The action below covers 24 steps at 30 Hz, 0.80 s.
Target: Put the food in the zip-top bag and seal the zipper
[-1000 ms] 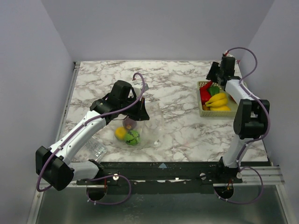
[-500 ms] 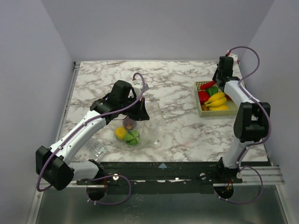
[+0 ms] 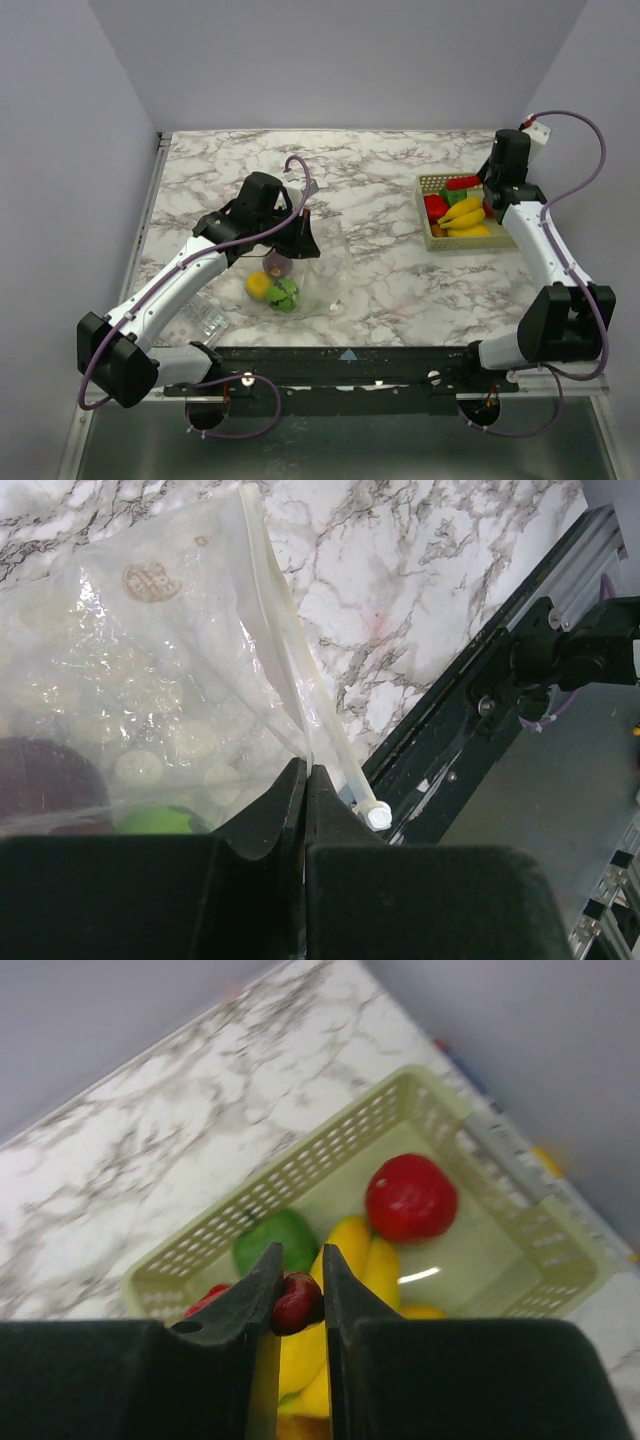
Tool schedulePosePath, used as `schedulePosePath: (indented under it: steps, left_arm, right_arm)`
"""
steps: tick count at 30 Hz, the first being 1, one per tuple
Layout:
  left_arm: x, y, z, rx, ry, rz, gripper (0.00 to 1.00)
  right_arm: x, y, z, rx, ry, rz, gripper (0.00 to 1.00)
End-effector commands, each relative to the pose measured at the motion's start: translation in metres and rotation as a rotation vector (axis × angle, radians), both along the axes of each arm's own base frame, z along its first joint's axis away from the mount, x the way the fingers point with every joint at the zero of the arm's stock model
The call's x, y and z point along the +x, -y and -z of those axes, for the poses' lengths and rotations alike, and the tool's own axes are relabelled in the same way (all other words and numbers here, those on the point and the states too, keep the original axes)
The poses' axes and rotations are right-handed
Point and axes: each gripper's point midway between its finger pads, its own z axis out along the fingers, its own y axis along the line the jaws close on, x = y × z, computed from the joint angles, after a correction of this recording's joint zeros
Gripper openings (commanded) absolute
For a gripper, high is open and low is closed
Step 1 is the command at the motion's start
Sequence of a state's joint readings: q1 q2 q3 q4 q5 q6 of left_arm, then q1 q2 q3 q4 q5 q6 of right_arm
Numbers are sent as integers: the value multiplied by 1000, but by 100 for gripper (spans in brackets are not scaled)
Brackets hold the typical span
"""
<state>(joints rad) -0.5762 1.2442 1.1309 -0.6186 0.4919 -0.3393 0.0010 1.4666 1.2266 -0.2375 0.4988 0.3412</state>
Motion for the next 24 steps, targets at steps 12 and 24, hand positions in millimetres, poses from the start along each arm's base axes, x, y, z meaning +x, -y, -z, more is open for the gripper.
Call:
schedulePosePath:
  steps: [12, 24]
  left_arm:
    - [-2, 4, -3, -17, -1, 26, 0]
    - [-1, 4, -7, -21, 11, 17, 0]
  right_arm:
    - [-90, -218, 20, 768, 136, -586, 0]
    - [-148, -294, 1, 648, 338, -673, 0]
